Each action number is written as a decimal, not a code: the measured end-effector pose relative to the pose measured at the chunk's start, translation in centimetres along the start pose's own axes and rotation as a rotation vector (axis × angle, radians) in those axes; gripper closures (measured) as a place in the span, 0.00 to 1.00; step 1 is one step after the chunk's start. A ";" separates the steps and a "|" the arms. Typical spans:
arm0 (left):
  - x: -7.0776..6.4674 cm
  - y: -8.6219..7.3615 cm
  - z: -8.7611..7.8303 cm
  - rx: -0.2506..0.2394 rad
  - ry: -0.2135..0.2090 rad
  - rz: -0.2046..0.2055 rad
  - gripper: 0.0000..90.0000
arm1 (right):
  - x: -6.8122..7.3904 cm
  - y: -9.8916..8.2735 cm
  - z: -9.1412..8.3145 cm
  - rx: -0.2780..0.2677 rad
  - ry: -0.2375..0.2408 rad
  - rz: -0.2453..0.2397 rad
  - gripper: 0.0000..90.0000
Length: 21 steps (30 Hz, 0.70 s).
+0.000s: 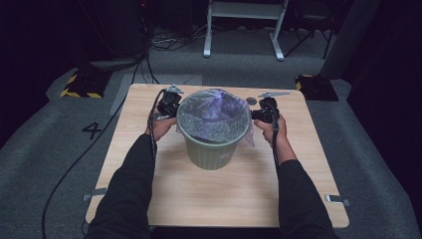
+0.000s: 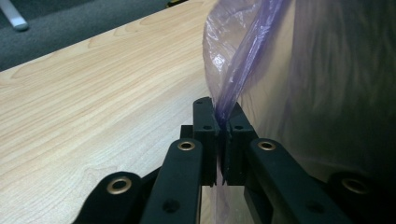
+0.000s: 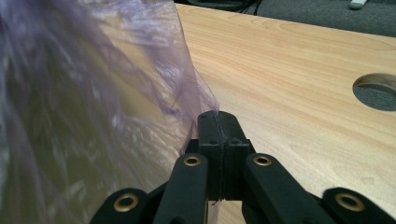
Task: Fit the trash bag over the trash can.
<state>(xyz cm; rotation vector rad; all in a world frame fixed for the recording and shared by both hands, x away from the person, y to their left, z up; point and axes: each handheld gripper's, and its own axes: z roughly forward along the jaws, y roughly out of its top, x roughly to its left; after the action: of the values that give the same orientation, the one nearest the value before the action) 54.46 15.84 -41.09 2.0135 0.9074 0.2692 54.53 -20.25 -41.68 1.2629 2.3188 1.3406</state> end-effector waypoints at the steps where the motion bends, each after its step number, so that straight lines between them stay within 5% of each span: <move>1: 0.0 -0.3 -0.2 -0.003 -0.005 0.000 0.94 | 0.0 -0.3 -0.2 -0.003 0.006 -0.002 0.99; 7: 0.4 -2.2 -1.8 -0.019 0.033 0.004 0.81 | -0.5 -1.5 -1.4 -0.038 0.007 -0.029 0.93; 12: 0.5 -3.9 -4.6 -0.096 0.073 0.024 0.65 | -0.6 -2.4 -3.2 -0.092 -0.019 -0.092 0.69; 17: 0.9 -4.7 -7.5 -0.113 0.118 0.064 0.51 | -0.4 -2.5 -6.1 -0.136 -0.030 -0.160 0.54; 21: 0.3 -5.0 -9.4 -0.149 0.094 0.105 0.40 | 0.5 -2.4 -8.5 -0.158 -0.056 -0.241 0.43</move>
<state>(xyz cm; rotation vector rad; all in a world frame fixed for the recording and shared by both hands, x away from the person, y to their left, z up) 47.46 23.75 -39.65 1.9256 0.8150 0.4796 48.39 -25.77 -38.56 0.9287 2.1950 1.3559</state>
